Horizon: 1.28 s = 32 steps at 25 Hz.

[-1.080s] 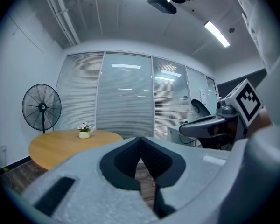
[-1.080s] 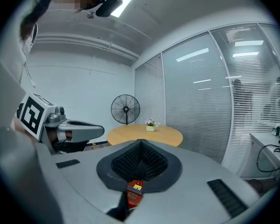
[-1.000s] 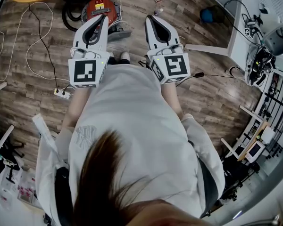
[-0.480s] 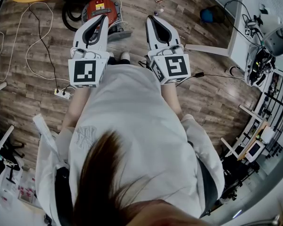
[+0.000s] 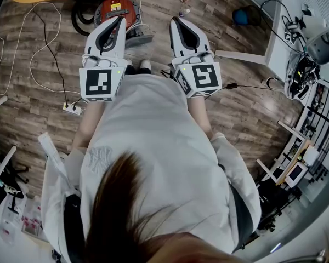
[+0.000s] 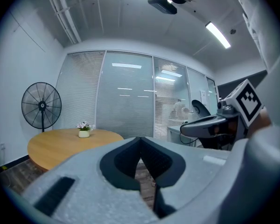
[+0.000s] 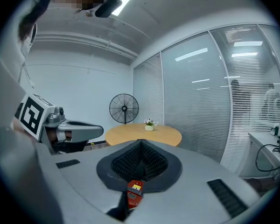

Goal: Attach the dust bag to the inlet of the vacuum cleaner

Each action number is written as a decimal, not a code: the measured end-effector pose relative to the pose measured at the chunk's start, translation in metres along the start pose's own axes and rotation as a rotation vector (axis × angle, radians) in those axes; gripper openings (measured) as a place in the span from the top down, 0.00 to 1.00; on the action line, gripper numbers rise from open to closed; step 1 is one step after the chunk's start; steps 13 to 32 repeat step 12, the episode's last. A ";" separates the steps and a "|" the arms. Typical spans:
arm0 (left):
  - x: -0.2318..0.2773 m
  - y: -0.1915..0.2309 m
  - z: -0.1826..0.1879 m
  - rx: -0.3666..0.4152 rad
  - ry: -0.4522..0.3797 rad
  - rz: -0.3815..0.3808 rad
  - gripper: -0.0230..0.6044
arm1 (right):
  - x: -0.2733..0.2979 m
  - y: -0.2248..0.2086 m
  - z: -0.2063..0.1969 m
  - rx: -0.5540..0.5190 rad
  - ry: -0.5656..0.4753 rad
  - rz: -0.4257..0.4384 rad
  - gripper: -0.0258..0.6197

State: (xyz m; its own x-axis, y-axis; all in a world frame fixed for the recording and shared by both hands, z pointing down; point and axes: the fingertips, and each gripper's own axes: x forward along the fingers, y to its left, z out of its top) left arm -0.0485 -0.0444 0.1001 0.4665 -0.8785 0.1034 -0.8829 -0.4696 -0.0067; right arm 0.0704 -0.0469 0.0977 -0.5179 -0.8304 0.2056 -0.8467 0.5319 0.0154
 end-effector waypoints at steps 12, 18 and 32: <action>0.000 -0.004 0.000 -0.006 0.002 0.000 0.94 | -0.002 -0.002 0.000 -0.004 0.004 0.001 0.96; 0.000 -0.004 0.000 -0.006 0.002 0.000 0.94 | -0.002 -0.002 0.000 -0.004 0.004 0.001 0.96; 0.000 -0.004 0.000 -0.006 0.002 0.000 0.94 | -0.002 -0.002 0.000 -0.004 0.004 0.001 0.96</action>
